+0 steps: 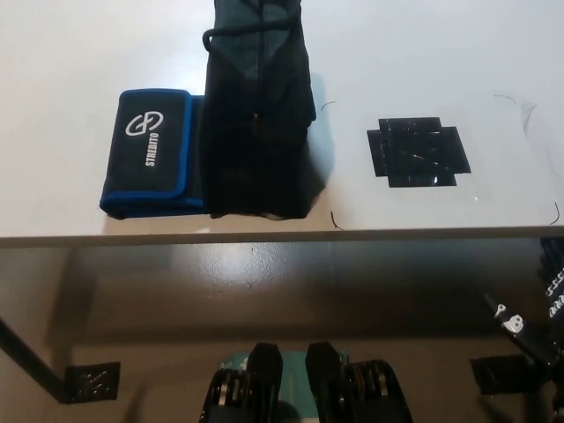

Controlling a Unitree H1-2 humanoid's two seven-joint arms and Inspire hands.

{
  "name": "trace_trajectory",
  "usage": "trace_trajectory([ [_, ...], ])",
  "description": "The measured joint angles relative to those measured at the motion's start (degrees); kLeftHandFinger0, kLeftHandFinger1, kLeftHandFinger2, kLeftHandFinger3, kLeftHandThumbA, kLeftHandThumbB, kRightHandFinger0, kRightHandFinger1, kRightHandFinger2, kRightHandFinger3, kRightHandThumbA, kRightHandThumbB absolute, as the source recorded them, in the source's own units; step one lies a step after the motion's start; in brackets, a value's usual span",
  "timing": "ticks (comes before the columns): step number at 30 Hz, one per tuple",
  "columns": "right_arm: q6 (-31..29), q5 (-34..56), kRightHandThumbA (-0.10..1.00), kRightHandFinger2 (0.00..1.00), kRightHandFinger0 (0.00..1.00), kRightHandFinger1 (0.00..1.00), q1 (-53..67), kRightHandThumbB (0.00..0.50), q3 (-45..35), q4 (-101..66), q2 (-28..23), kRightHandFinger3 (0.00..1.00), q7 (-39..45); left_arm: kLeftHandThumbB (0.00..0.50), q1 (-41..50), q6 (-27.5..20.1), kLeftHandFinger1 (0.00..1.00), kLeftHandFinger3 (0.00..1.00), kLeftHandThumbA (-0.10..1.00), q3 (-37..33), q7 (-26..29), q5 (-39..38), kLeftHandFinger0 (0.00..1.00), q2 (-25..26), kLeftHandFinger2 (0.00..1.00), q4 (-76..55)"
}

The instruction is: Use both hands to pick up the lunch bag on the right hand side and smoothly move it near the note book on the left hand side

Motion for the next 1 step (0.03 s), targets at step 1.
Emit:
trace_trajectory([
  [1,0.0,0.0,1.00,1.00,1.00,1.00,0.0,0.165,0.0,0.0,0.0,1.00,0.0,0.176,0.0,0.0,1.00,1.00,1.00,0.0,0.0,0.0,1.00,0.0,1.00,0.0],
])
